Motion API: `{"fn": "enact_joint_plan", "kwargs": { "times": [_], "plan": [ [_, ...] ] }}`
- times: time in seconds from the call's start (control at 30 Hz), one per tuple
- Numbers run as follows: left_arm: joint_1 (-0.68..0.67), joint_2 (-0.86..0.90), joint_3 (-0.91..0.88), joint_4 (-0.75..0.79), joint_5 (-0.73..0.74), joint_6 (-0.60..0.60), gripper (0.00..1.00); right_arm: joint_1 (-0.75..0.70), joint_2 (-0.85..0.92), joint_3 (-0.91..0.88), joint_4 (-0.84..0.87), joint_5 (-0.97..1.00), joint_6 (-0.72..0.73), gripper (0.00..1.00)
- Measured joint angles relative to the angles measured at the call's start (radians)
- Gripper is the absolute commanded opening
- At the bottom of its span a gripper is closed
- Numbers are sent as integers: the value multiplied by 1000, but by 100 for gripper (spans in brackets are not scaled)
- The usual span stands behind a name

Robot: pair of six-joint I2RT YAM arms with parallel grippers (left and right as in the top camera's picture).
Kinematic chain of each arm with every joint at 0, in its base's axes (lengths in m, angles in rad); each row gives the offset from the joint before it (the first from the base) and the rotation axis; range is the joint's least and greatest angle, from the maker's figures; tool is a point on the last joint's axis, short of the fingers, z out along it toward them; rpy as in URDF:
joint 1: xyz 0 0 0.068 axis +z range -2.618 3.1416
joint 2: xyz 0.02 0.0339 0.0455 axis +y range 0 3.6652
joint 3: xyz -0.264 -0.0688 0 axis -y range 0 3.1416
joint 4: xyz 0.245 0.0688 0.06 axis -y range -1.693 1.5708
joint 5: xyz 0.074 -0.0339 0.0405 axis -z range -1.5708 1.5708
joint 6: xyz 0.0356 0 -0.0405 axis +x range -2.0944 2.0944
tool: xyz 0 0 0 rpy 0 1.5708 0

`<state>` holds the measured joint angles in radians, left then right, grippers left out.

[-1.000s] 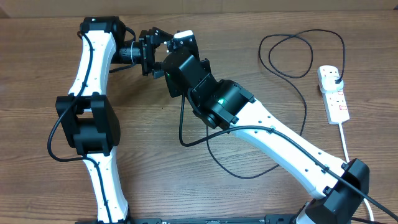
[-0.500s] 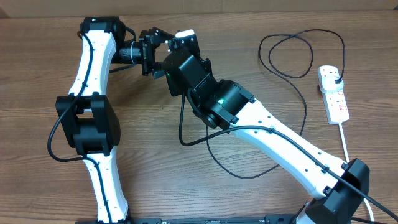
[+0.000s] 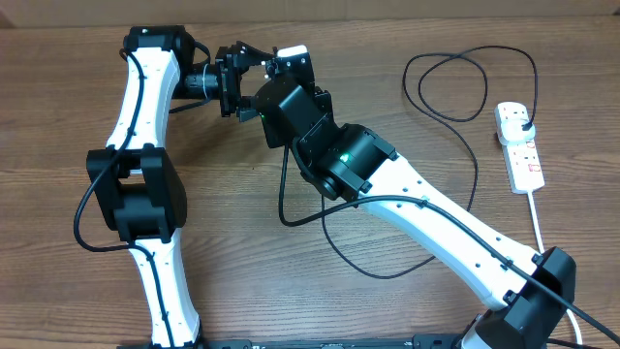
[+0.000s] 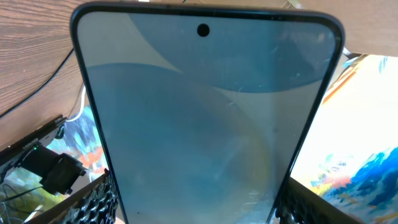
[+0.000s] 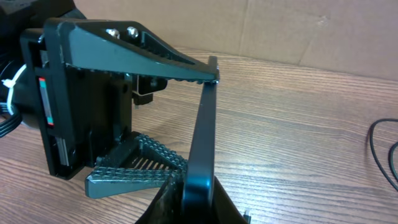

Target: Plug charger to phone and switch on socket

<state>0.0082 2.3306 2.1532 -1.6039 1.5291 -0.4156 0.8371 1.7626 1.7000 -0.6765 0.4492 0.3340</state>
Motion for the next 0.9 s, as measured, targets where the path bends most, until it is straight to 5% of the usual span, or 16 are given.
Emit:
{"fn": "enact_joint_plan", "kwargs": {
  "times": [0.2,0.53,0.67,0.9],
  "plan": [
    [2,0,0,3,3,0,59,-6,0,0,-5,8,24,4],
    [5,0,0,2,3,-1,75,-6,0,0,-5,15,80,4],
    [4,0,0,0,-18,-5,79,-3,2,0,-16,39,227,4],
    [-2,0,4,68,18,-4,79,-12,4,0,1,53,691,4]
  ]
}}
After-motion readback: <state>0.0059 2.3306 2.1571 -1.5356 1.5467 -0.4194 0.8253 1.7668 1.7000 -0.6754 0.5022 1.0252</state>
